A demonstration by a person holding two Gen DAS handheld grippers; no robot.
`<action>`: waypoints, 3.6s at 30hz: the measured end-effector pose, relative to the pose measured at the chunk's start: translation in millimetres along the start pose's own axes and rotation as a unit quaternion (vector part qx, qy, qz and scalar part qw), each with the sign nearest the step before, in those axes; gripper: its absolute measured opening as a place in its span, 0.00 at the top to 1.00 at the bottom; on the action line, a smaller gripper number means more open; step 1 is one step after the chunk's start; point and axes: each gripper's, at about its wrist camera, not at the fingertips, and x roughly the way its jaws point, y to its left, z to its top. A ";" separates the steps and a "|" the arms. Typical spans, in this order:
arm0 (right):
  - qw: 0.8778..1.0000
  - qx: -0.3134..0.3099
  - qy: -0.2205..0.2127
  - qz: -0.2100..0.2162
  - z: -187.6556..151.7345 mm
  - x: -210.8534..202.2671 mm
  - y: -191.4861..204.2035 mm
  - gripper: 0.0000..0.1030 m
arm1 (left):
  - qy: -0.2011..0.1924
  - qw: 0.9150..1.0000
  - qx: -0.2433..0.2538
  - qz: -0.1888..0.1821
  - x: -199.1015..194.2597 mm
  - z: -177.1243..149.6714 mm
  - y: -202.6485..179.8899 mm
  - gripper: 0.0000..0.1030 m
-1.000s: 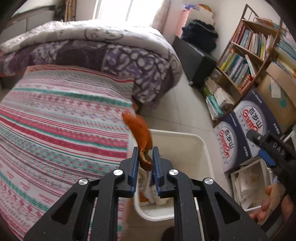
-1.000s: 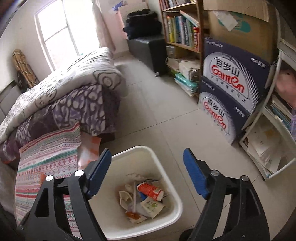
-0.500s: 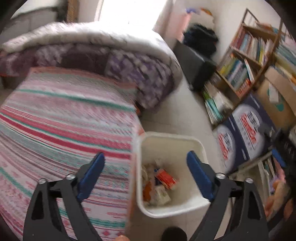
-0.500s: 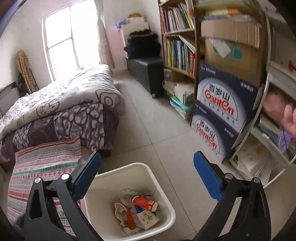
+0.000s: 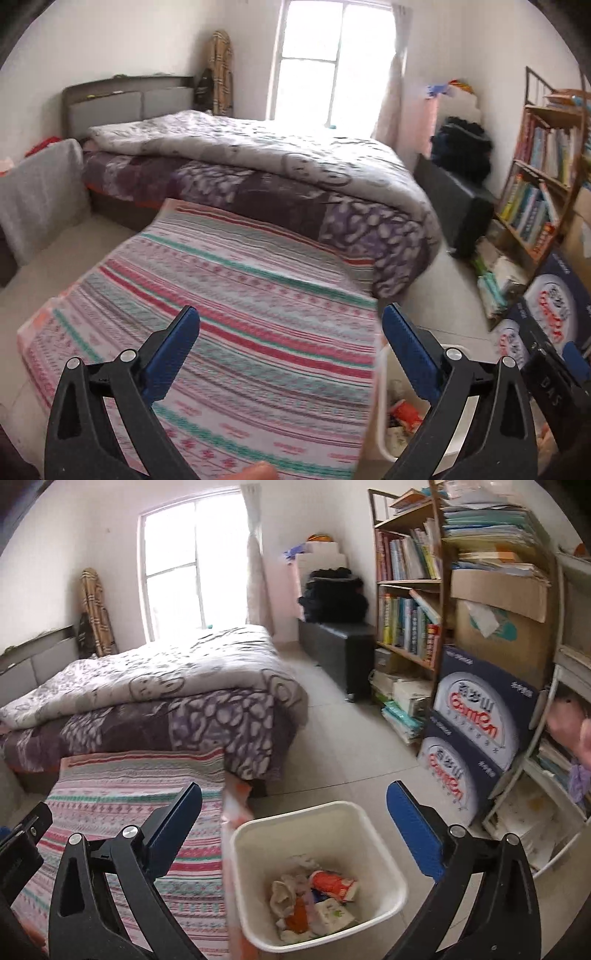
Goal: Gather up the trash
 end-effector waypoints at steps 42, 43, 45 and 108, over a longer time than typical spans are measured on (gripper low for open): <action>0.997 0.027 -0.031 -0.064 -29.7 -38.2 -56.3 0.07 | 0.003 0.996 0.082 -0.045 -25.1 -39.3 -59.2 0.07; 0.997 0.030 -0.031 -0.065 -31.0 -38.9 -59.3 0.07 | 0.004 0.995 0.084 -0.047 -25.1 -40.0 -62.1 0.07; 0.997 0.031 -0.031 -0.069 -31.6 -39.3 -63.7 0.07 | 0.005 0.995 0.087 -0.054 -25.3 -41.9 -69.0 0.07; 0.998 0.031 -0.023 -0.052 -36.3 -30.0 -78.1 0.07 | -0.007 0.993 0.085 -0.082 -24.8 -47.7 -85.4 0.07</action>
